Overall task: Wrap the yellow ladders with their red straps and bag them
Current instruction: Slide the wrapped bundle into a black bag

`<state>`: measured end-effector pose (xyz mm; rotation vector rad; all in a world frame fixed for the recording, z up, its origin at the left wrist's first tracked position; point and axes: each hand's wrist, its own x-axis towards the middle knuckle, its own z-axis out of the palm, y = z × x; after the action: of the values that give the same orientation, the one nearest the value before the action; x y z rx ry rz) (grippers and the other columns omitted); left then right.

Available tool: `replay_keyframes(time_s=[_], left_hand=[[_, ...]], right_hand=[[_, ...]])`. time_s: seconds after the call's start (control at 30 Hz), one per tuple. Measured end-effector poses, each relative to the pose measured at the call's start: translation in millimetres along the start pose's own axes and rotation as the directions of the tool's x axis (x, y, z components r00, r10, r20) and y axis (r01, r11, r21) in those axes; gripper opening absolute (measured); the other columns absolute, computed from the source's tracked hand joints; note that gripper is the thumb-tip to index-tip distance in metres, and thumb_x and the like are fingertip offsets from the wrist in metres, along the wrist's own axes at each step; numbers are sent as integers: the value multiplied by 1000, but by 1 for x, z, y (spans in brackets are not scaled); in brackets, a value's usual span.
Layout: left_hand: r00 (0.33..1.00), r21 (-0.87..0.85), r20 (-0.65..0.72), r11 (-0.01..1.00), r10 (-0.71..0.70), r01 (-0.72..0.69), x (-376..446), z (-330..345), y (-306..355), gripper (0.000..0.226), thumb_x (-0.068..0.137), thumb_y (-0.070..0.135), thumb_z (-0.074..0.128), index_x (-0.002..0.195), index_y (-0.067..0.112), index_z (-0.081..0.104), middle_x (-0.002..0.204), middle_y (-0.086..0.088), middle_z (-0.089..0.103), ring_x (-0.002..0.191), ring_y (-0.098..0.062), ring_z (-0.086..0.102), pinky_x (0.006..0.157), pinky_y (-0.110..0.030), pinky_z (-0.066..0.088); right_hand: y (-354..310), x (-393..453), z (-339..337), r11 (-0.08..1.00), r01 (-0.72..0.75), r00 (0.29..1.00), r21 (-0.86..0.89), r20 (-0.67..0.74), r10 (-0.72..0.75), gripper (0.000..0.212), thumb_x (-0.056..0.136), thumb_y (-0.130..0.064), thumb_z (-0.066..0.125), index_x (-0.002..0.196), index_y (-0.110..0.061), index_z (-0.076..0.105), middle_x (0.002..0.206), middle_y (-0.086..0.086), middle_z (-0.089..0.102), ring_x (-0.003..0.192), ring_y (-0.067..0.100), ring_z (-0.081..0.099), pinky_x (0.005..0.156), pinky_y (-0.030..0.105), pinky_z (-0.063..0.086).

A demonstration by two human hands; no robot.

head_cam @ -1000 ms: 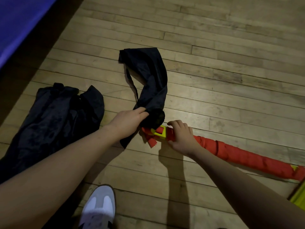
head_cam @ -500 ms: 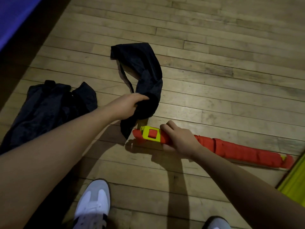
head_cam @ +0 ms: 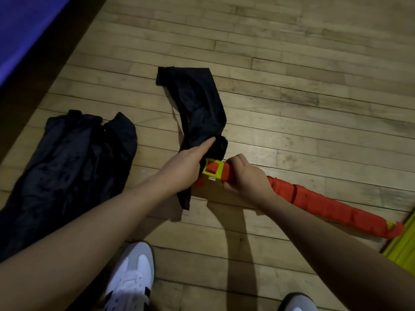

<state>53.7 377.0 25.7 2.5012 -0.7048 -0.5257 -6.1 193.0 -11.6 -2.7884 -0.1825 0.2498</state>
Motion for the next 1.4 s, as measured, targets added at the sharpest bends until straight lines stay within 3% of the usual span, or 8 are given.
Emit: replay_keyframes(time_s=[0.1, 0.2, 0.27, 0.47, 0.57, 0.73, 1.03, 1.4], left_hand=[[964, -148, -241, 986, -111, 76, 5, -1, 3, 72, 98, 6, 46, 153, 29, 5, 137, -5, 48, 106, -18, 57, 84, -23, 44], [862, -296, -407, 937, -301, 187, 15, -4, -3, 34, 97, 14, 53, 130, 10, 48, 123, -7, 48, 110, -20, 52, 83, -13, 34], [867, -223, -445, 965, -224, 135, 23, -3, -8, 15, 97, 15, 53, 108, 7, 56, 103, -6, 51, 94, -22, 54, 75, -25, 41], [935, -163, -351, 987, -51, -7, 33, 19, -5, 19, 98, 14, 50, 114, 7, 58, 77, 2, 52, 67, -17, 53, 57, -29, 38], [935, -239, -328, 969, -136, 57, 44, 22, -7, 28, 101, 15, 45, 126, 10, 55, 85, -3, 59, 78, -21, 60, 65, -27, 43], [935, -233, -253, 954, -247, 189, 78, 23, -20, 35, 102, 23, 39, 137, 21, 47, 104, -12, 66, 97, -32, 60, 91, -51, 46], [965, -304, -88, 930, -245, 208, 76, 39, -4, 36, 104, 23, 36, 138, 19, 49, 112, -10, 63, 100, -24, 59, 87, -40, 51], [985, -281, -3, 945, -173, 165, 71, 57, 32, 38, 104, 27, 37, 141, 22, 46, 110, -6, 61, 91, -19, 58, 81, -34, 51]], right_hand=[[-2, 17, -2, 998, -48, 998, 36, -43, 50, 50, 83, -34, 68, 122, -9, 49, 116, 10, 51, 91, 28, 60, 66, 38, 50], [-4, 29, 0, 991, -110, 991, 72, -69, 115, 50, 85, -36, 66, 123, -11, 48, 117, 7, 51, 95, 26, 58, 66, 34, 47], [-4, 40, 3, 985, -140, 986, 98, -74, 148, 49, 85, -37, 65, 123, -11, 48, 117, 6, 50, 95, 26, 58, 66, 33, 45], [-4, 71, 11, 948, -232, 962, 218, -90, 256, 51, 85, -35, 67, 125, -10, 48, 119, 8, 51, 102, 26, 56, 72, 33, 44], [-2, 82, 18, 928, -264, 951, 263, -89, 296, 47, 84, -33, 68, 121, -9, 51, 115, 9, 53, 100, 26, 57, 73, 33, 44], [2, 93, 33, 949, -282, 951, 145, -88, 296, 45, 84, -32, 68, 118, -5, 54, 112, 13, 57, 103, 29, 53, 82, 34, 39], [26, 45, 25, 961, -249, 968, -119, 4, 251, 76, 81, -47, 66, 139, -11, 32, 132, 9, 43, 122, 28, 40, 105, 38, 27], [49, -6, 22, 922, -348, 936, -170, -8, 351, 58, 88, -44, 59, 132, -11, 38, 122, 10, 48, 109, 30, 51, 89, 41, 43]])
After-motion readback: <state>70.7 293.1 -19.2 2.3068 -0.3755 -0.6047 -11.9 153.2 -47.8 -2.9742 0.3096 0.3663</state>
